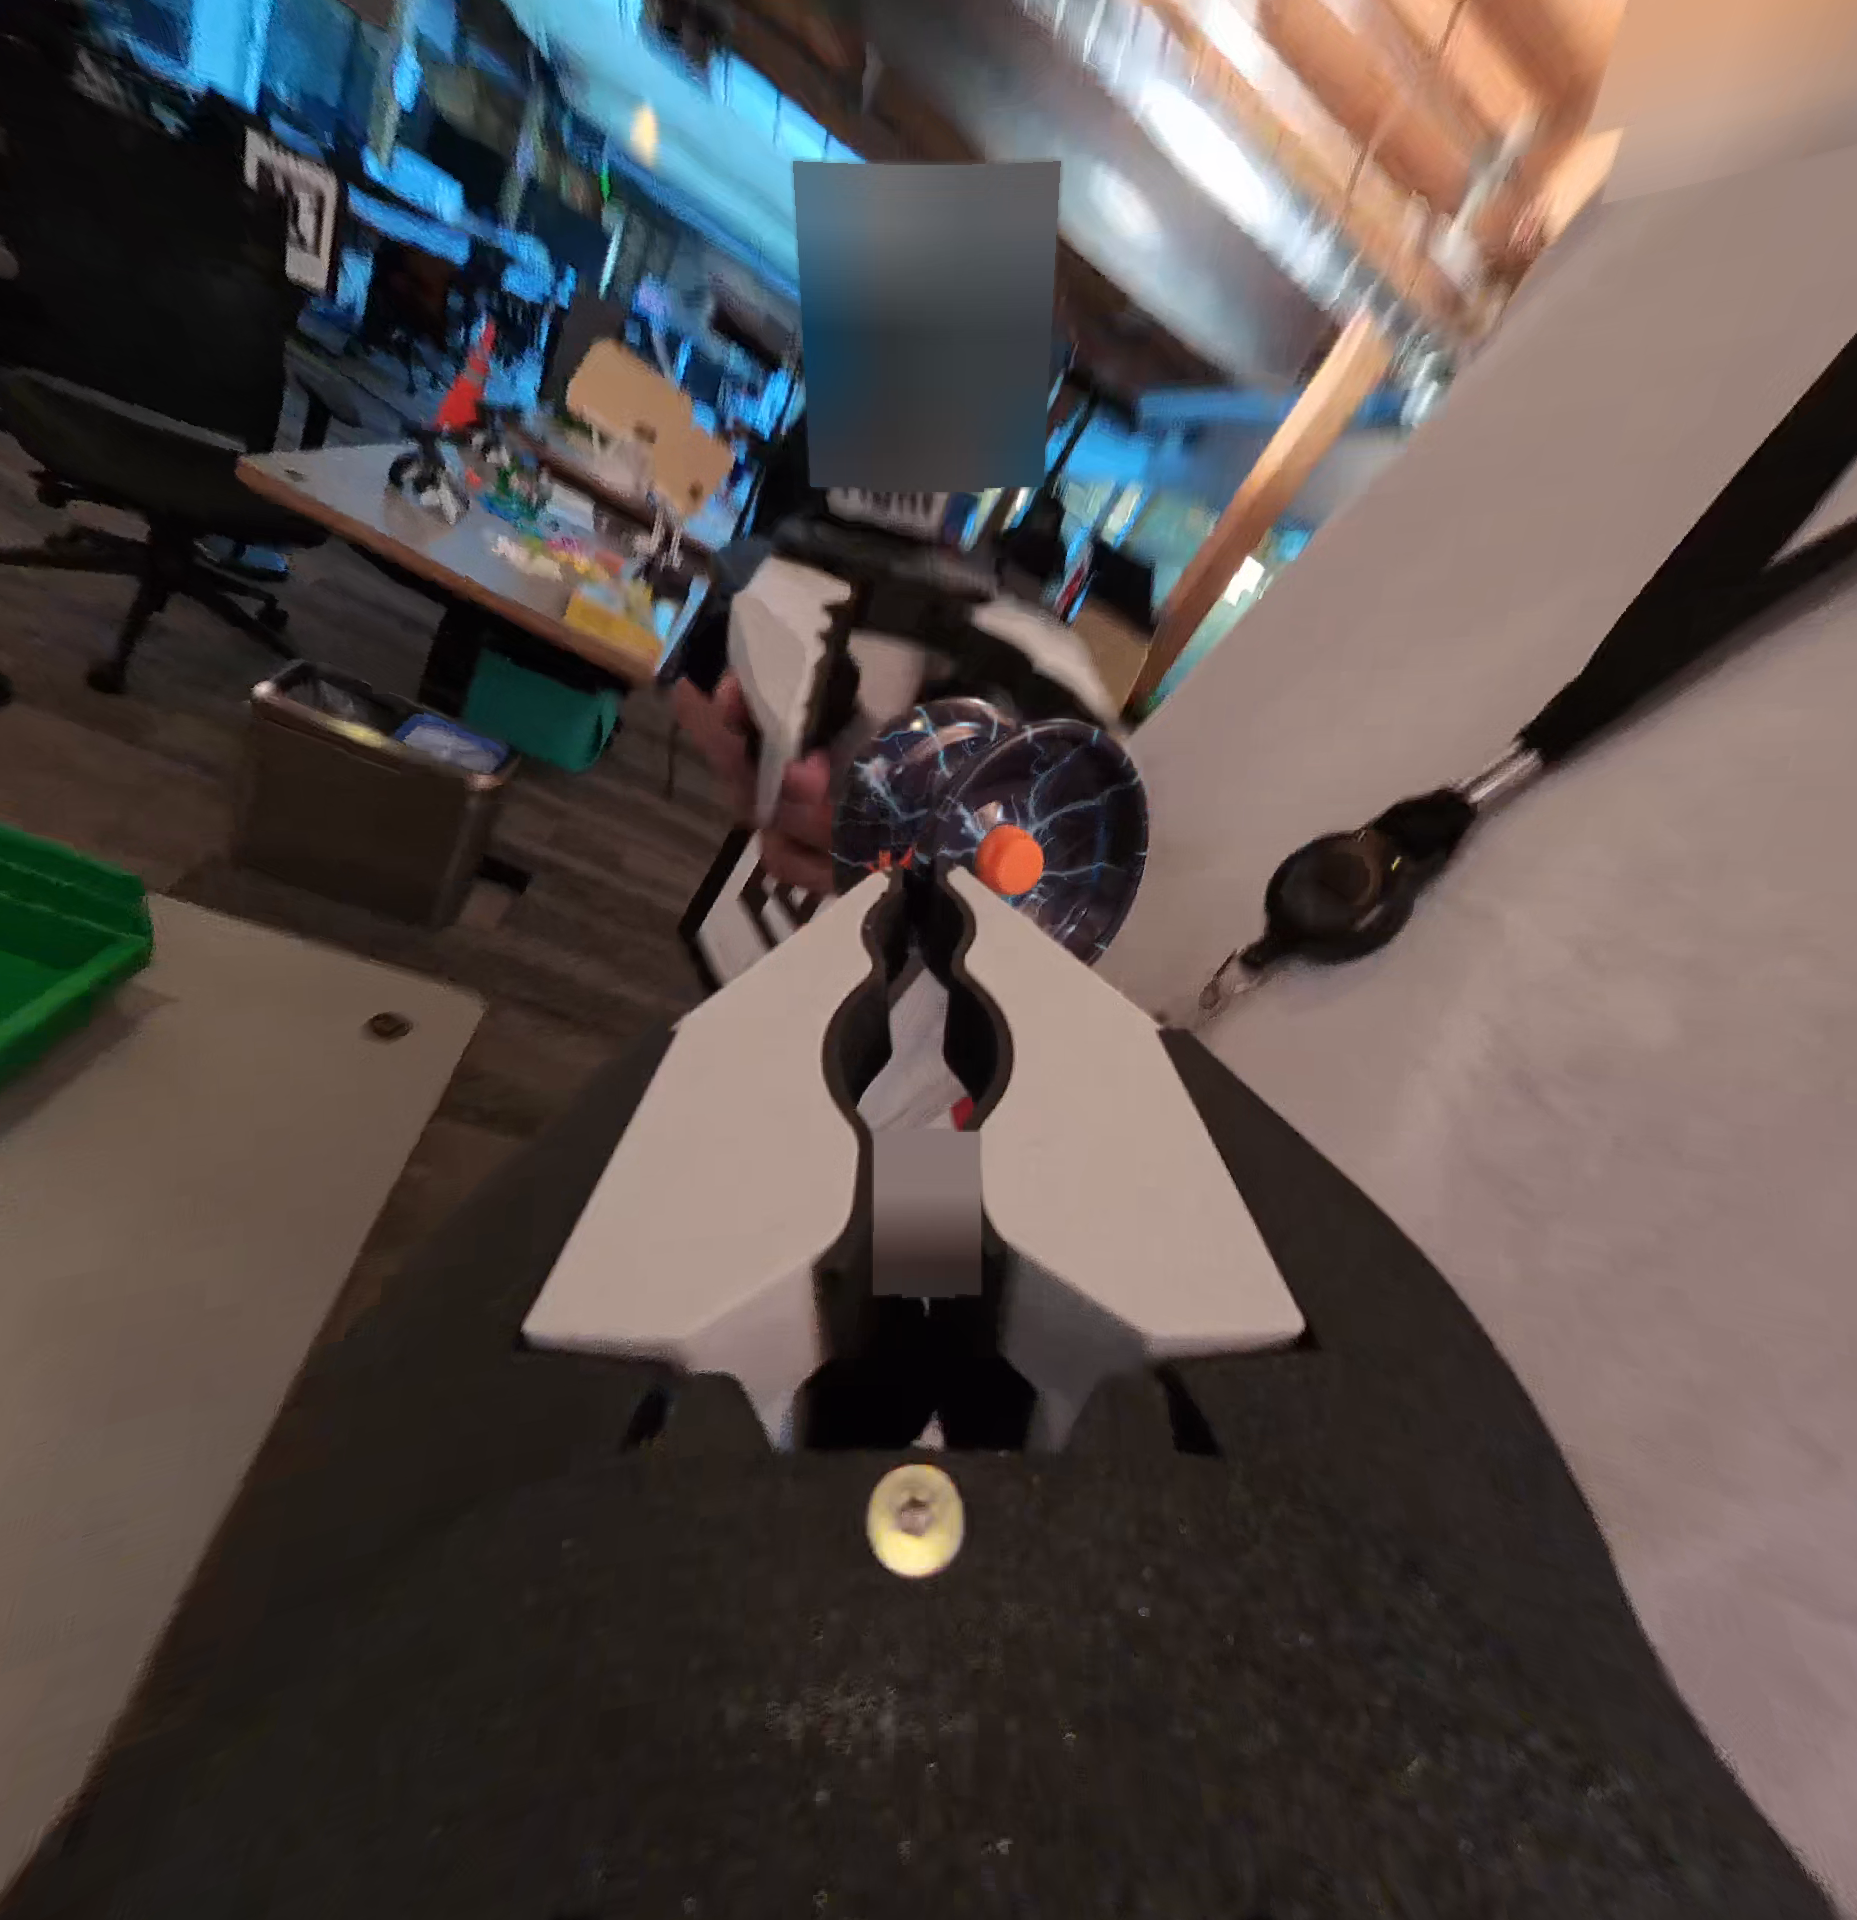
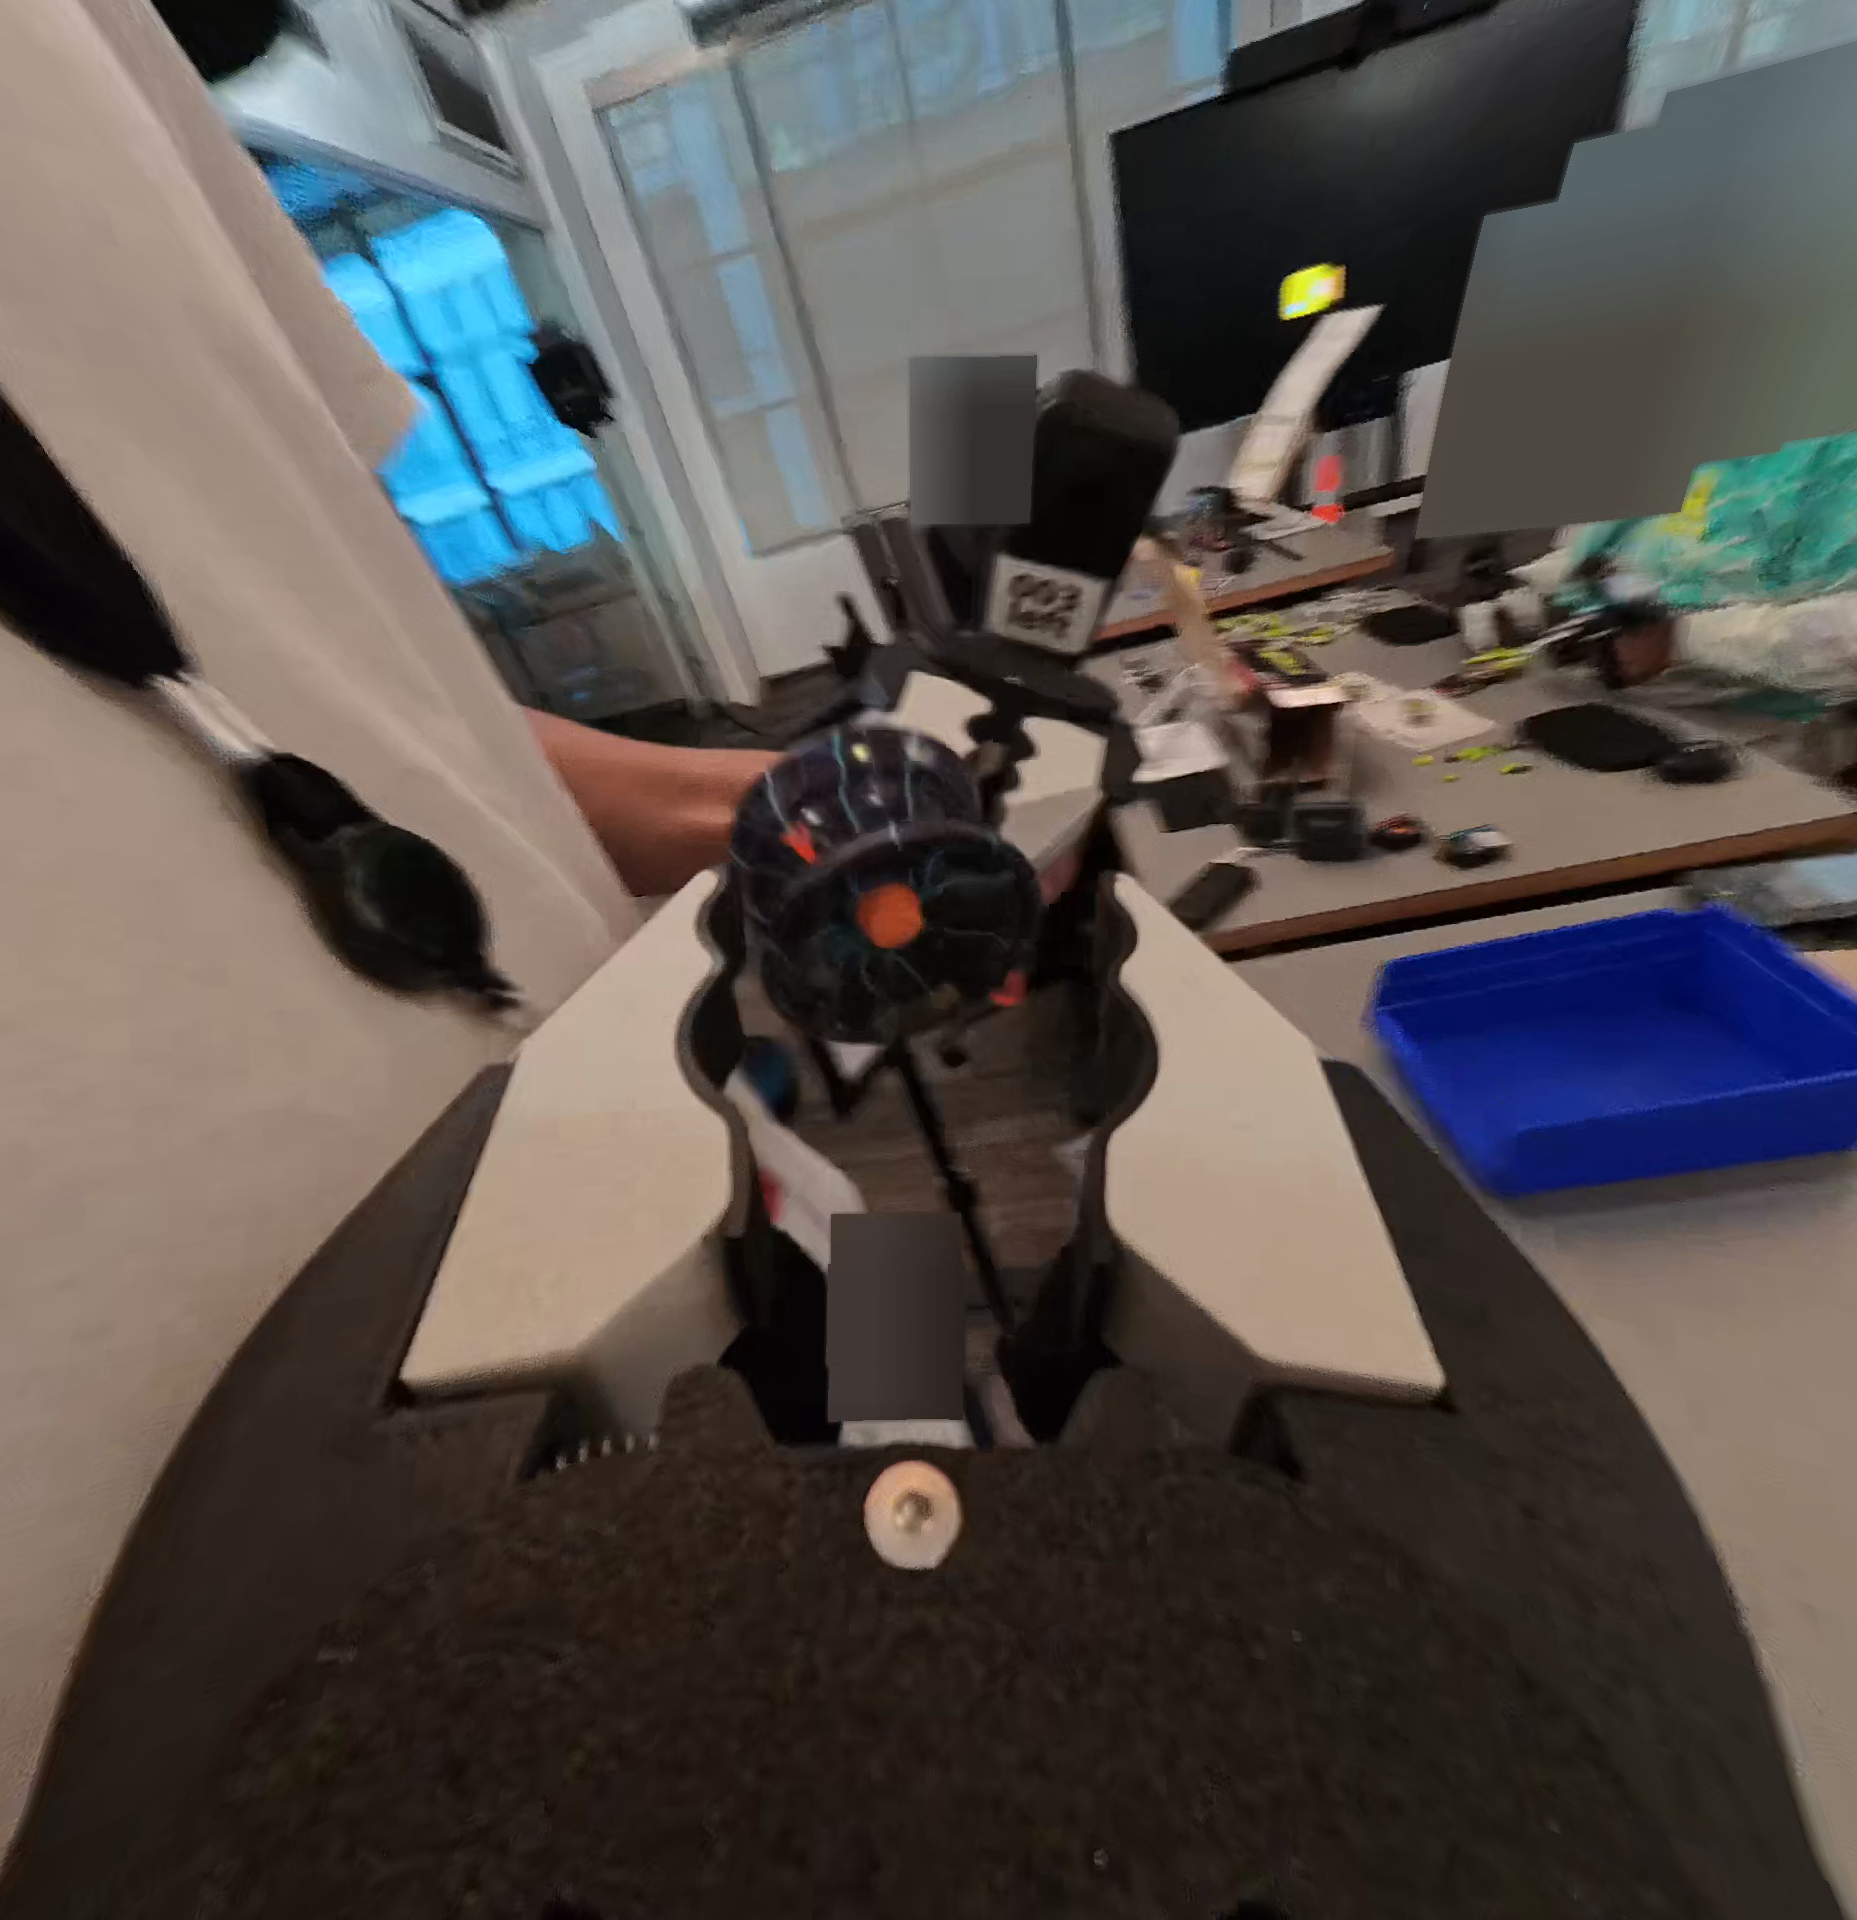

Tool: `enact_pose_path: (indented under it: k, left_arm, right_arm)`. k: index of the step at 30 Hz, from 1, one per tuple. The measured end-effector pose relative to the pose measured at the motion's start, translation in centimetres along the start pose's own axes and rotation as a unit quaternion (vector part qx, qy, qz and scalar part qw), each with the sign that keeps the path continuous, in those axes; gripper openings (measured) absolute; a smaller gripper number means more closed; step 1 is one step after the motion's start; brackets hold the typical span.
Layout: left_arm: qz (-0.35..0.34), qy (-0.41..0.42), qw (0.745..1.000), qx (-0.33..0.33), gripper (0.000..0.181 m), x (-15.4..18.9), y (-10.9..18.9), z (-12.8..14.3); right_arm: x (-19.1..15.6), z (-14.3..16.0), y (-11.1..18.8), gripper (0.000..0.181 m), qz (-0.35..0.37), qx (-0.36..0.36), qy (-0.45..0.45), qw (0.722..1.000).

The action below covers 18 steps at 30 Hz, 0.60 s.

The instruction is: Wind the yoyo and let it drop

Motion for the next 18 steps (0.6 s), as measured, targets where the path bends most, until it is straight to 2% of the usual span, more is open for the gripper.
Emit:
enact_pose_path:
  k: [2,4,8,10,14,16,18]
  left_arm:
    - [-0.034,-0.048,0.995,-0.076,0.0,0.3,-0.2,-0.3]
    - [-0.063,-0.106,0.982,-0.146,0.0,0.7,-0.4,-0.8]
    - [-0.092,-0.208,0.946,-0.231,0.0,1.8,-1.3,-2.1]
    - [-0.106,-0.258,0.921,-0.27,0.0,2.2,-1.9,-2.8]
    - [-0.115,-0.352,0.854,-0.366,0.0,3.3,-3.1,-3.4]
    - [-0.105,-0.374,0.834,-0.392,0.0,3.8,-3.5,-3.5]
    - [-0.095,-0.386,0.824,-0.403,0.0,4.1,-3.9,-3.6]
  right_arm:
    - [-0.1,-0.6,0.9,0.064,-0.057,-0.002,-0.08,0.995]
    - [1.1,-0.9,1.9,0.062,-0.061,-0.018,-0.153,0.986]
    - [4.2,-1.1,2.5,0.052,-0.086,-0.028,-0.272,0.958]
    - [5.2,-0.3,1.9,0.052,-0.13,-0.043,-0.314,0.94]
    - [6.3,0.7,-0.1,0.045,-0.219,-0.077,-0.364,0.902]
    - [6.5,0.7,-1.1,0.044,-0.256,-0.109,-0.368,0.887]
    - [6.4,1.2,-1.9,0.041,-0.29,-0.157,-0.359,0.873]
Point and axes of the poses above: each gripper's, where its closed fingertips meet, y back along the fingers, z out of its underside, x = y × z across the jaws, the point moved 8 cm from there along y, back along the fingers, and after that the axes turned 6 degrees about z, right-handed, at the moved point
